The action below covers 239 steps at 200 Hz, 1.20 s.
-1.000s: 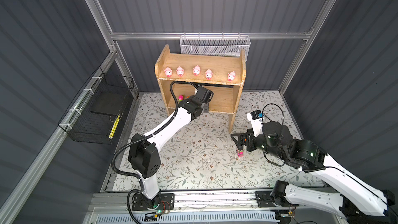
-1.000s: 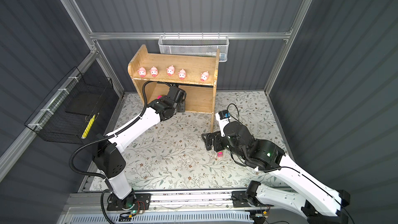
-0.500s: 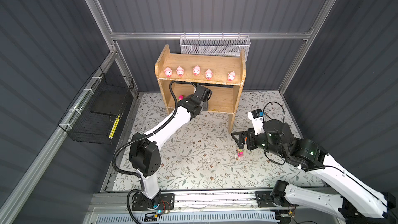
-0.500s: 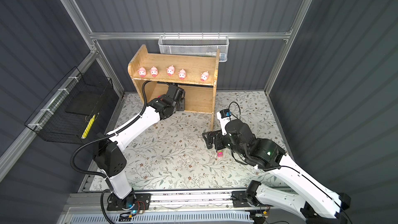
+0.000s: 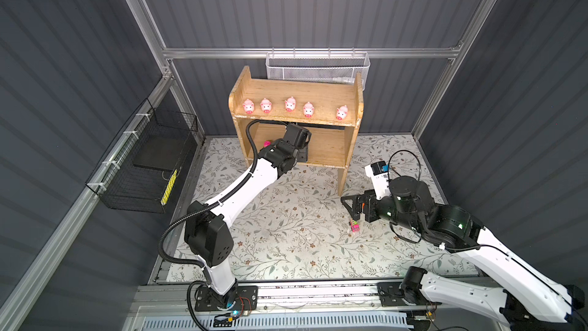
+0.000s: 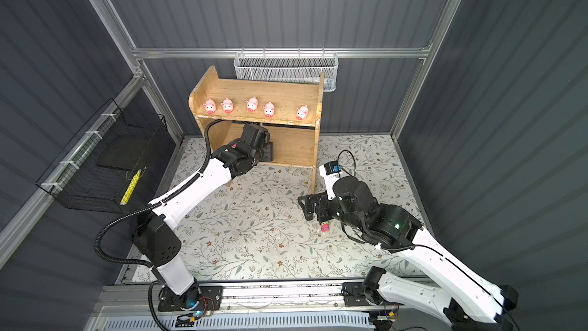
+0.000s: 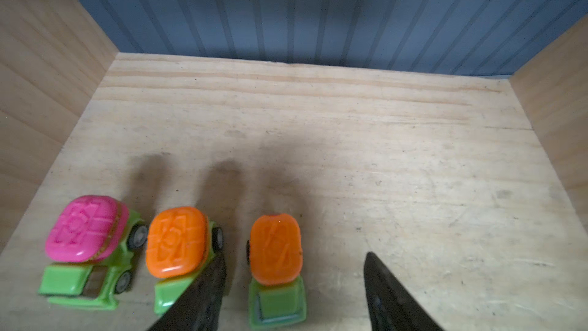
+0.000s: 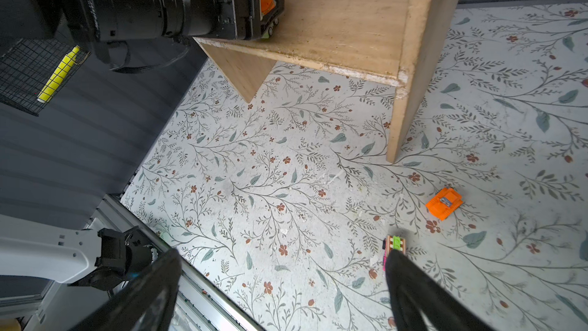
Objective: Place and organize the plastic toys onto the shelf
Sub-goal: 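Carry the truck into the lower shelf and set it beside the others, then open and withdraw the left gripper toward the pink-and-yellow truck while the right gripper draws back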
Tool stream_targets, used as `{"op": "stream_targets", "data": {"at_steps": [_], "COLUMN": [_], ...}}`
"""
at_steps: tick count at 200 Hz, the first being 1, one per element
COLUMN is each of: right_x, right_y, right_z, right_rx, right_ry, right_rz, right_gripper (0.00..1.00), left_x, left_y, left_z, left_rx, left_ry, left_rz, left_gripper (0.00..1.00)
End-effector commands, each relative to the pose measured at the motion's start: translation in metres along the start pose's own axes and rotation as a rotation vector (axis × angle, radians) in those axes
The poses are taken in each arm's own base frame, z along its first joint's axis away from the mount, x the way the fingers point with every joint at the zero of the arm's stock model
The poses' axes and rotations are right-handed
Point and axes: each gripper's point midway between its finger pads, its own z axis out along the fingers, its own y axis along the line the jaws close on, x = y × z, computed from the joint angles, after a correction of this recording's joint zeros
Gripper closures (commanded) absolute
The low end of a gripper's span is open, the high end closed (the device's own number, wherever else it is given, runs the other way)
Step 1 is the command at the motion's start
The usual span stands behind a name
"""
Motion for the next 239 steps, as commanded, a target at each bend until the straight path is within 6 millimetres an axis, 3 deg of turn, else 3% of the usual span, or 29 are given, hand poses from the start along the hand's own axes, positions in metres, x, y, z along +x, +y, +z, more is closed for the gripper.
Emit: {"op": "stream_targets", "data": {"at_steps": [1, 101, 133, 136, 195, 239], "right_x": [-0.003, 0.021, 0.034, 0.035, 0.055, 0.068], "right_y": [0.001, -0.023, -0.035, -0.036, -0.08, -0.103], "right_z": [-0.002, -0.014, -0.02, -0.021, -0.039, -0.059], "right_rx": [-0.01, 0.044, 0.066, 0.068, 0.233, 0.296], "right_ry": [-0.013, -0.006, 0.0, 0.0, -0.04, -0.073], "right_rz": [0.015, 0.061, 0.085, 0.088, 0.14, 0.192], "right_gripper": [0.01, 0.01, 0.01, 0.01, 0.01, 0.01], "left_x": [-0.011, 0.024, 0.045, 0.06, 0.161, 0.222], "left_y": [0.002, 0.002, -0.012, -0.011, -0.056, -0.104], "left_z": [-0.018, -0.062, -0.081, -0.077, -0.1, -0.12], "left_rx": [0.031, 0.126, 0.156, 0.141, 0.185, 0.177], "left_ry": [-0.03, 0.018, 0.035, 0.064, 0.151, 0.124], "left_rz": [-0.01, -0.105, -0.105, -0.09, -0.136, -0.101], "left_gripper": [0.31, 0.31, 0.31, 0.31, 0.31, 0.28]}}
